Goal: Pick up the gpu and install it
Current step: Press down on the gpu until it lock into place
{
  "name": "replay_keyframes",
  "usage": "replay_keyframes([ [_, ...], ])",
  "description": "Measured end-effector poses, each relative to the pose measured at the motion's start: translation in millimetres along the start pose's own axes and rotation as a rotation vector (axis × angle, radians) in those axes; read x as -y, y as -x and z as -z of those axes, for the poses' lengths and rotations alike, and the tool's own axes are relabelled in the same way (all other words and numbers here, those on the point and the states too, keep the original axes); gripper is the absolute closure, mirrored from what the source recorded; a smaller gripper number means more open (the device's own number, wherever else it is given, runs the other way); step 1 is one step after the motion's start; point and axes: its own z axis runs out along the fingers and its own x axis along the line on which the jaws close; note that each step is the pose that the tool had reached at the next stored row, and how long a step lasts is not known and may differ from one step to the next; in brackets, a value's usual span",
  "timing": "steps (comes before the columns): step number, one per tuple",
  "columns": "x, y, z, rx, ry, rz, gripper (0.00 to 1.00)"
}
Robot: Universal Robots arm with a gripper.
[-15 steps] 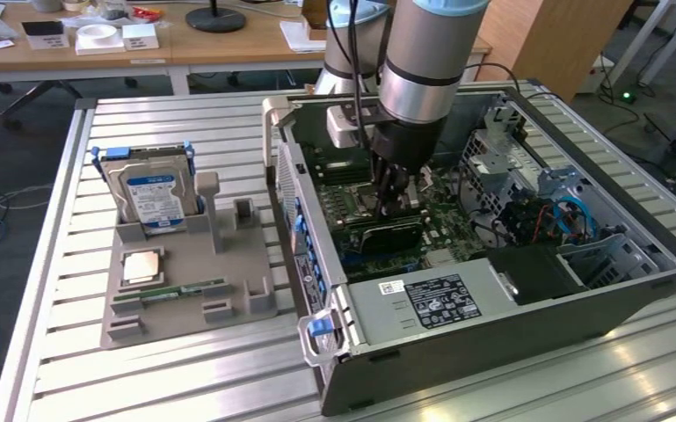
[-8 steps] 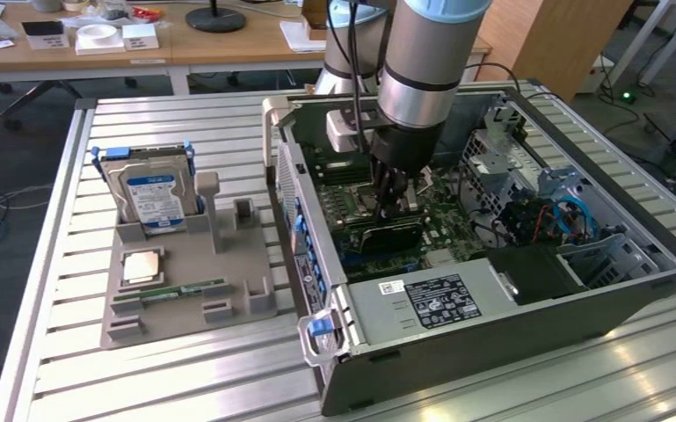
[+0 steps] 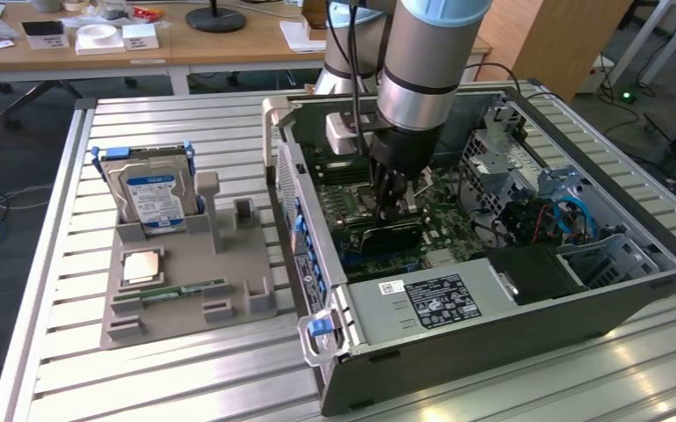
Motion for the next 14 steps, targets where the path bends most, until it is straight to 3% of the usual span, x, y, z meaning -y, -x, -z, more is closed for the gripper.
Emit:
replay_keyframes([
  [14,0.0,-0.1,-3.6,-0.0002,0.0001,0.0,0.89],
])
